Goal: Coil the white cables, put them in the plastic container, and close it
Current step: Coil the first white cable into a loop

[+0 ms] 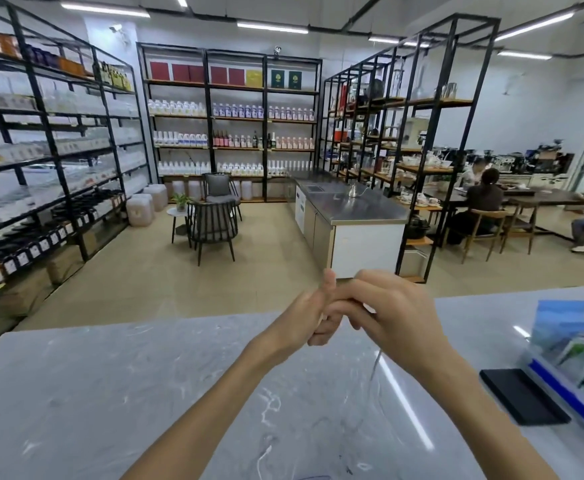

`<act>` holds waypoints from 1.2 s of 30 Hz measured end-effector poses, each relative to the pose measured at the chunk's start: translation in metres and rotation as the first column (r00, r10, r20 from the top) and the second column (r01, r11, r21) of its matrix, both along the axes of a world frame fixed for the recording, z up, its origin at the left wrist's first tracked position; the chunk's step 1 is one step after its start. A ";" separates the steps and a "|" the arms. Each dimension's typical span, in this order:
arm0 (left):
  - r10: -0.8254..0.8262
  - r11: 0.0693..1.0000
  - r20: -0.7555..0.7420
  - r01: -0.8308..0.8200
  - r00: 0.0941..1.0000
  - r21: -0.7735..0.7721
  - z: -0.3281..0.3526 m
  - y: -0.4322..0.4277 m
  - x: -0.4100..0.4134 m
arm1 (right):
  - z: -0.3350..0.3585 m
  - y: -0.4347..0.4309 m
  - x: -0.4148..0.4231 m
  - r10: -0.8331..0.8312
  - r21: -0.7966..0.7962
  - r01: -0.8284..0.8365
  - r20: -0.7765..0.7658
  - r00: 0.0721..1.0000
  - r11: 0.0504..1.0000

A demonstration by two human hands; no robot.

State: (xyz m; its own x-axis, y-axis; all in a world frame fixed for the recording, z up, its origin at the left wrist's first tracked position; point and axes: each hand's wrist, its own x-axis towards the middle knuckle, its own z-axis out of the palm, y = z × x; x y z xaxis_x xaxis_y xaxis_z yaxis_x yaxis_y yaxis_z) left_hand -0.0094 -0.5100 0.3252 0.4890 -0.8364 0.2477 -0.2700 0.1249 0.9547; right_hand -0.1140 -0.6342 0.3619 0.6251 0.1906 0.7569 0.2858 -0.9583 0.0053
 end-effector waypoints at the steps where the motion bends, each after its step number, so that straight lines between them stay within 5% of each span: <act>1: -0.012 1.000 -0.022 0.011 1.000 -0.012 0.003 -0.001 -0.002 | 0.001 -0.004 0.004 0.033 0.031 -0.035 0.053 0.998 0.999; 6: -0.084 0.991 -0.150 0.067 0.985 -0.113 0.000 -0.004 -0.013 | 0.006 -0.024 0.033 0.199 0.367 -0.243 0.155 0.968 0.898; 10: -0.208 0.966 -0.190 0.171 0.960 -0.194 0.008 0.004 -0.004 | -0.010 -0.023 0.063 0.342 0.732 -0.195 -0.055 0.938 0.652; 13: -0.192 0.975 -0.214 0.162 0.958 -0.149 0.012 0.010 0.012 | -0.042 -0.011 0.075 0.397 0.846 -0.035 -0.212 0.893 0.531; 18: -0.128 0.959 -0.600 -0.055 0.790 -0.278 0.005 0.010 0.045 | -0.092 0.022 0.059 0.405 0.757 0.082 -0.434 0.804 0.648; 22: 0.208 0.968 -0.416 -0.247 0.885 -0.041 -0.012 0.010 0.059 | -0.094 0.034 0.026 0.212 0.350 0.012 -0.594 0.776 0.937; 24: 0.218 0.976 -0.293 -0.210 0.931 0.058 -0.021 0.010 0.055 | -0.072 0.030 0.012 0.081 0.123 -0.022 -0.500 0.862 0.992; 27: -0.037 0.993 -0.285 0.069 0.958 0.100 -0.025 0.010 0.033 | -0.028 0.014 0.001 -0.005 -0.054 -0.004 -0.164 0.986 0.999; 32: -0.313 0.948 -0.284 0.283 0.906 -0.143 -0.012 0.005 0.001 | 0.016 -0.016 0.005 0.088 0.109 -0.100 0.110 0.990 0.989; 36: -0.196 0.970 -0.363 0.125 0.911 -0.209 0.002 0.005 0.007 | 0.017 -0.025 0.004 0.177 -0.012 -0.179 0.228 0.957 0.984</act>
